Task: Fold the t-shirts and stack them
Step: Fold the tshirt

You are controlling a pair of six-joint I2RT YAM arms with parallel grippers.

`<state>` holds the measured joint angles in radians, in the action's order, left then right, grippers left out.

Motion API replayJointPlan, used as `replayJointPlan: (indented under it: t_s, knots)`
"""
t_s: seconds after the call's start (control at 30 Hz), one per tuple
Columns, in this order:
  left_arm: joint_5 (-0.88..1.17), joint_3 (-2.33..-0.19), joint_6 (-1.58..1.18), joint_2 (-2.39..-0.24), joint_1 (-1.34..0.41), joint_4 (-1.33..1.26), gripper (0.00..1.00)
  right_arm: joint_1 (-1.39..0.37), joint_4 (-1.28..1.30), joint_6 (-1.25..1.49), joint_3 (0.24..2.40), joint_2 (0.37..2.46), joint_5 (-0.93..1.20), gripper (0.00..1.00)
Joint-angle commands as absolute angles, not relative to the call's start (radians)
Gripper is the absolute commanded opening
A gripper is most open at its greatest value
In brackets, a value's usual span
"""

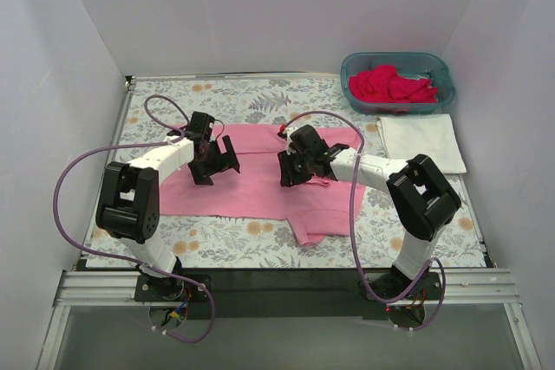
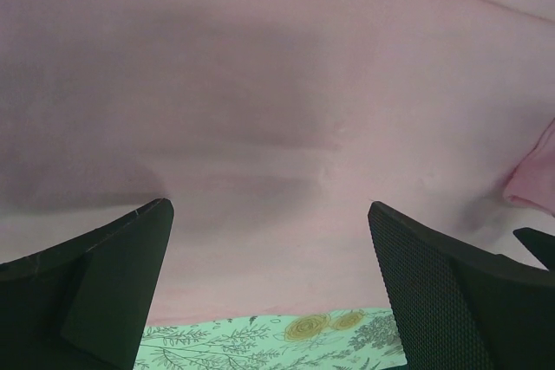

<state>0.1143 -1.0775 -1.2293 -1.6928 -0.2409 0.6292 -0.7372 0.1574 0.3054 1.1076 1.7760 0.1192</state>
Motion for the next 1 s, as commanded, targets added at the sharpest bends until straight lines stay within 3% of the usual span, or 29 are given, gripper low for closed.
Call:
replayJointPlan:
  t_s: [0.0, 0.2, 0.5, 0.97]
  knots:
    - [0.159, -1.089, -1.213, -1.649, -0.268, 0.637, 0.88, -0.721, 0.251, 0.281, 1.166, 1.709, 0.102, 0.37]
    - [0.129, -1.140, -1.238, -1.654, -0.288, 0.617, 0.88, -0.507, 0.293, 0.245, 1.152, 1.600, 0.049, 0.43]
    - [0.072, -1.356, -1.278, -1.792, -0.149, 0.591, 0.88, -0.149, 0.169, 0.293, 1.206, 1.706, 0.218, 0.41]
    - [-0.037, -1.672, -1.243, -2.114, 0.038, 0.612, 0.83, -0.012, 0.048, 0.336, 1.290, 1.950, 0.370, 0.36]
